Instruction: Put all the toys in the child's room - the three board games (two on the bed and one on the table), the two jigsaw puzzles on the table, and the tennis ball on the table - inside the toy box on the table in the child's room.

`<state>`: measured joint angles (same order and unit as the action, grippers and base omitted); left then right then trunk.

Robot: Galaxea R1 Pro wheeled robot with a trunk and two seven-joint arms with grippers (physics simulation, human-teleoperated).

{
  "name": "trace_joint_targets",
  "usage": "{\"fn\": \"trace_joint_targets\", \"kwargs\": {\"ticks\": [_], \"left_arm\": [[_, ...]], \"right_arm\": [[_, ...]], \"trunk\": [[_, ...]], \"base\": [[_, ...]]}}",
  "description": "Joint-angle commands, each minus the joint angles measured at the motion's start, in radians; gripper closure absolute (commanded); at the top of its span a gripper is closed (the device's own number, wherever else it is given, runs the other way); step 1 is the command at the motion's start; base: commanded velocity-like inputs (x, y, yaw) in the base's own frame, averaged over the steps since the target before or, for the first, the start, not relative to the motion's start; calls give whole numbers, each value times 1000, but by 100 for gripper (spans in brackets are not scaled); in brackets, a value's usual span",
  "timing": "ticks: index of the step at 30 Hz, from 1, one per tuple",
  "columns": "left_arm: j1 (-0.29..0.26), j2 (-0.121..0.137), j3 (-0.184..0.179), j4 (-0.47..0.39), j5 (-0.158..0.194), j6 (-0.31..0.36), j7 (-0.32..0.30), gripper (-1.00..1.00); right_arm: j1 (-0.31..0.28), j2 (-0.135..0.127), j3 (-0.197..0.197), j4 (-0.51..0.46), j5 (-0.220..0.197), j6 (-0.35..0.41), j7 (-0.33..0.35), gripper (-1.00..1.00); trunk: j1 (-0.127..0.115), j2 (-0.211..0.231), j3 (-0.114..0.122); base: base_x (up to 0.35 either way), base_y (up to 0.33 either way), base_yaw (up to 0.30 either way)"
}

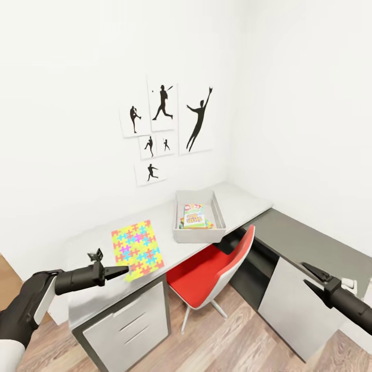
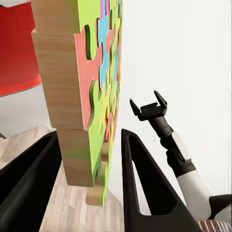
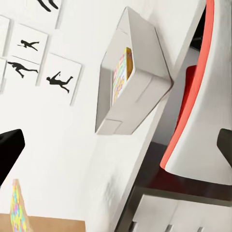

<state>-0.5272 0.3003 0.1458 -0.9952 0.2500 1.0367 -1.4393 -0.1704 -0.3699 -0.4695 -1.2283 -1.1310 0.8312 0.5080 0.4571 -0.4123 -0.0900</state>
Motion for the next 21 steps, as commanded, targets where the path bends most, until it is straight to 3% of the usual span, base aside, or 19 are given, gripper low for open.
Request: {"fn": "trace_joint_targets", "kwargs": {"ticks": [1, 7, 21], "left_arm": [[0, 1, 0, 0, 1, 10, -18, 100], [0, 2, 0, 0, -3, 10, -63, 100], [0, 3, 7, 2, 3, 5, -70, 100]], "right_arm": [[-1, 0, -1, 1, 0, 6, 2, -100], [-1, 0, -1, 2, 0, 6, 3, -100], [-1, 0, -1, 0, 0, 6, 8, -100]], "trunk": [[-3, 5, 2], [-7, 12, 14], [-7, 12, 32]], "base": [[0, 0, -196], [0, 0, -196], [34, -22, -176]]}}
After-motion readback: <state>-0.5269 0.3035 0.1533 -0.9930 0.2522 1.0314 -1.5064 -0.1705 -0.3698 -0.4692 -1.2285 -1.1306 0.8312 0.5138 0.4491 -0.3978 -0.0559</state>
